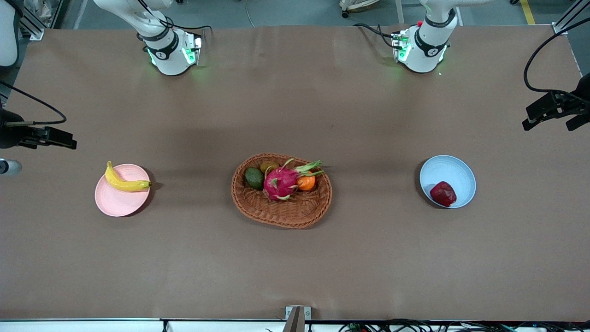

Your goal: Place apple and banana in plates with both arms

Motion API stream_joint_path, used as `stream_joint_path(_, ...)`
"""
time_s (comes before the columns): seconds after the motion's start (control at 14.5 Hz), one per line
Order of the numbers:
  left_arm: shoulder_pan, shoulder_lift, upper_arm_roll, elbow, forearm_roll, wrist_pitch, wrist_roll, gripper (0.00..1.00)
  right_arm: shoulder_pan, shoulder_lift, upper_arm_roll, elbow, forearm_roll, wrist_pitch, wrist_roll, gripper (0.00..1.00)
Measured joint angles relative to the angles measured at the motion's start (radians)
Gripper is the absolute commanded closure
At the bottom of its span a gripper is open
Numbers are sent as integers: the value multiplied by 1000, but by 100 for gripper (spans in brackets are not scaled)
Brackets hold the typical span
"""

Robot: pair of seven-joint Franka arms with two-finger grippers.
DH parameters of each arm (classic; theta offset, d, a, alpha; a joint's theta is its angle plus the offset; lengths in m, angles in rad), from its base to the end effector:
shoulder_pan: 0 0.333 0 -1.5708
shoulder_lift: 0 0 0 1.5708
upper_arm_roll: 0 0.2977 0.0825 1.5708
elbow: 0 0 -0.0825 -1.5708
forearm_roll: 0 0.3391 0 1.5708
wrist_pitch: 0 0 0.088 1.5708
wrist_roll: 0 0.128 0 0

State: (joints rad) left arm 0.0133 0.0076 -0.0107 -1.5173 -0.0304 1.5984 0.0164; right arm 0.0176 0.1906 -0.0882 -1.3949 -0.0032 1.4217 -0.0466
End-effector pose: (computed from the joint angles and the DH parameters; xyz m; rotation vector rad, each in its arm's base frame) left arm 0.5169 -0.0024 0.6069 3.1096 -0.0219 0.1148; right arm 0.5424 -0.0344 0.5469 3.1205 -0.0374 -0.2564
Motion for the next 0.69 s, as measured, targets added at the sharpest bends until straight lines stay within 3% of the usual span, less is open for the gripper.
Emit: stream_joint_path(0.69, 0, 0, 0, 0, 0, 1, 0, 0, 6, -202, -4, -175, -19, 35, 0, 0)
